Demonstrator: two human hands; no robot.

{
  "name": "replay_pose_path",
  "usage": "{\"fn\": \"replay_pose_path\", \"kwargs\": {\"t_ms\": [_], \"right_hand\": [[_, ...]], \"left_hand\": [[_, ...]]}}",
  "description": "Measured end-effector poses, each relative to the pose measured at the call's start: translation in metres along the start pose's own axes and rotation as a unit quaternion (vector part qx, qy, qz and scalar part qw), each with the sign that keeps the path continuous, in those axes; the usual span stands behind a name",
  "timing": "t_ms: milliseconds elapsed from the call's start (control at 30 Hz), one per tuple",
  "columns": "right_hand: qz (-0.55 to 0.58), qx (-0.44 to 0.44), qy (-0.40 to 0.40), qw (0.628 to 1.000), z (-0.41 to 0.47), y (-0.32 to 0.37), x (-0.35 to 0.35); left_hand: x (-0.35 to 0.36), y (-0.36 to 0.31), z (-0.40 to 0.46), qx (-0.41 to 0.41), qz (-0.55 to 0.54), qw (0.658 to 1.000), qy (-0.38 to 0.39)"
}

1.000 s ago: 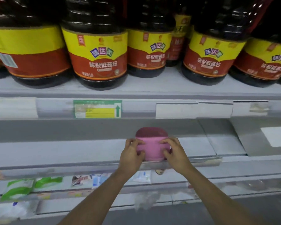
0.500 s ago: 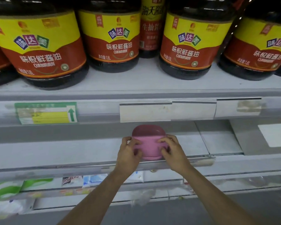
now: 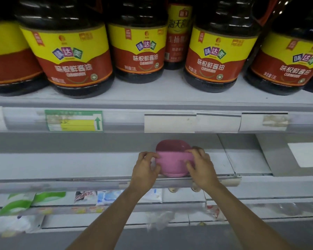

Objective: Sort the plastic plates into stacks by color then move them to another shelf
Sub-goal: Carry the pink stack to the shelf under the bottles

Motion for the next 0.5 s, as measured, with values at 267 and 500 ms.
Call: {"fn": "replay_pose_path", "kwargs": {"t_ms": [267,500], "right_hand": [[-0.1,-0.193,0.047,0.975,-0.017,0.181,0.071],[-0.01,-0.367,0.147,0.918,-0.071,0.433,0.243]], "left_hand": [[-0.149,0.071,-0.047,-0.001,0.029,0.995,-0.094],[-0.386,0.228,-0.196,-0.074,0.119,0.965,-0.22]]}}
Point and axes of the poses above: each hand's wrist, its own z-axis towards the middle knuckle, its own x-axis out of the palm, y = z × x, the point moved 3 cm from there along z, towards the middle knuckle, and after that the axes turned 7 degrees about z, right-handed, at the moved point
